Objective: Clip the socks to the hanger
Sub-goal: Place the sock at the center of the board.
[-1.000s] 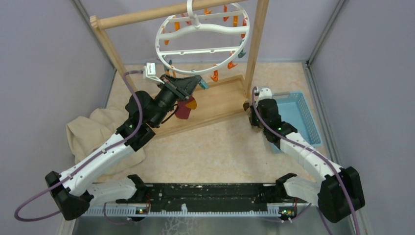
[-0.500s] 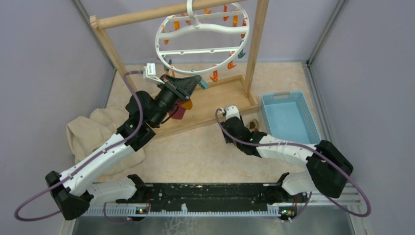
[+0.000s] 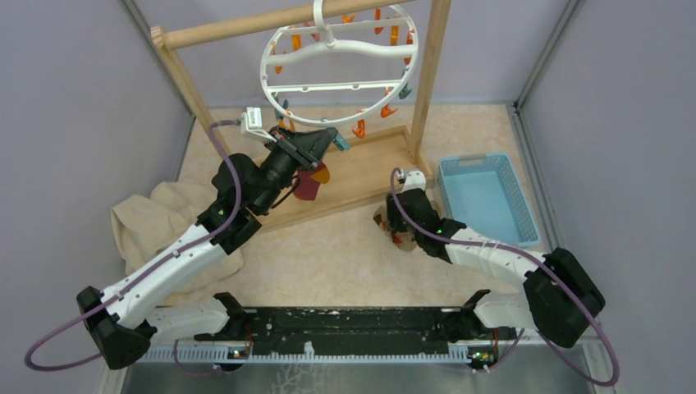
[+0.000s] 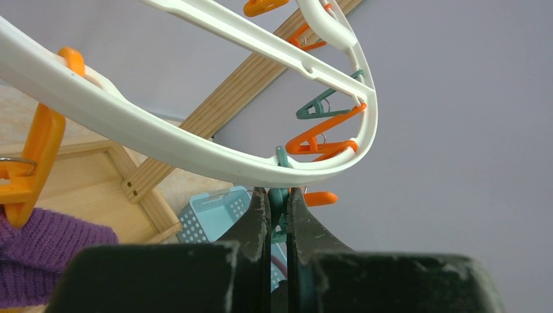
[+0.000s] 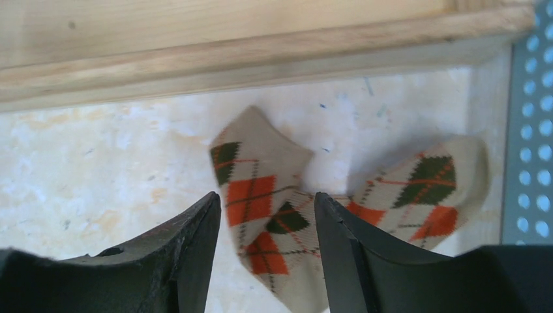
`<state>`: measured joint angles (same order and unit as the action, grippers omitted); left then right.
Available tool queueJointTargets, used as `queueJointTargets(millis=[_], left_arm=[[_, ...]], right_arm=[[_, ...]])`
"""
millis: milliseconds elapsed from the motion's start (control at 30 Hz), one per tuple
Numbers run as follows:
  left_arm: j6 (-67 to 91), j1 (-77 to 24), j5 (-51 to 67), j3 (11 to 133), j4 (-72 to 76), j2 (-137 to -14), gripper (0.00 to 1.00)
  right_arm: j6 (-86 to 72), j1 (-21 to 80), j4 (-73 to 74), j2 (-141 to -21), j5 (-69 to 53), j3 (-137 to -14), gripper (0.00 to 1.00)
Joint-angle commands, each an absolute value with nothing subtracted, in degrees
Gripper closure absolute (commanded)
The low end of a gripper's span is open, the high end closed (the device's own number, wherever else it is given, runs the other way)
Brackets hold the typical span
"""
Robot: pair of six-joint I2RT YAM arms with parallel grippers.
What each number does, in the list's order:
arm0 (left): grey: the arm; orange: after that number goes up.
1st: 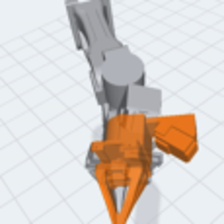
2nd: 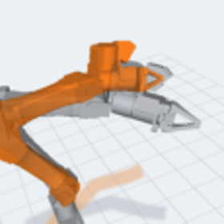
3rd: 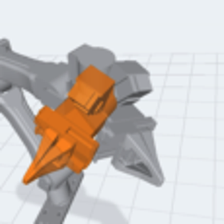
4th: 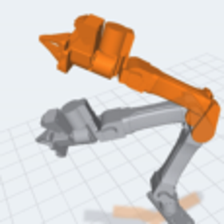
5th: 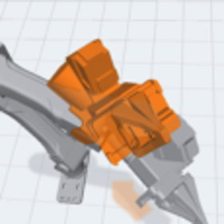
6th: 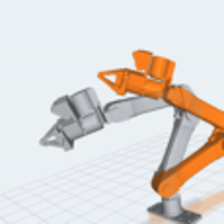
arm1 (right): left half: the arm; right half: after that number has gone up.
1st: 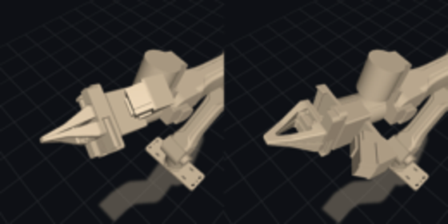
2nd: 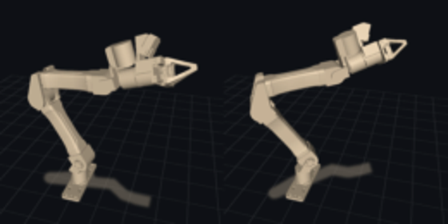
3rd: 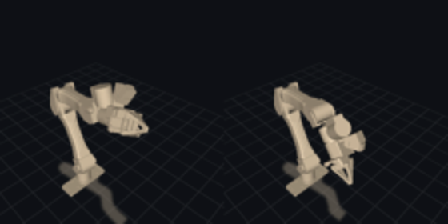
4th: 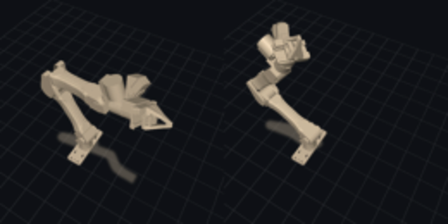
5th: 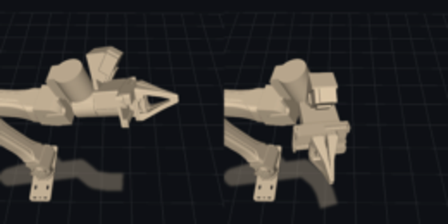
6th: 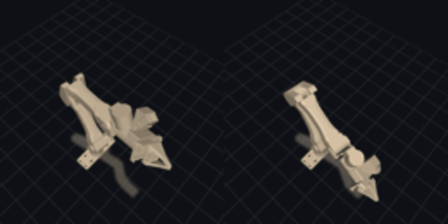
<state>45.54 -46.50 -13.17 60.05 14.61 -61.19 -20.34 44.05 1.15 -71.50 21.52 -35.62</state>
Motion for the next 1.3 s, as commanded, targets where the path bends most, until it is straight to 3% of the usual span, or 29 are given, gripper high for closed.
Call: queueJointTargets(millis=[0,433,1267], left_arm=[[45.8,-46.7,-12.0,58.9,13.6,-60.5,1.0],[44.6,-46.7,-13.4,58.2,12.1,-57.6,1.0],[43.5,-46.7,-12.6,58.4,12.2,-57.7,1.0]], right_arm=[[-25.1,39.0,-4.8,-68.6,13.4,-31.9,0.45],[-27.8,30.7,-13.0,-73.3,-2.1,-31.0,0.41],[-26.9,28.1,-15.4,-83.6,-0.2,-31.9,0.43]])
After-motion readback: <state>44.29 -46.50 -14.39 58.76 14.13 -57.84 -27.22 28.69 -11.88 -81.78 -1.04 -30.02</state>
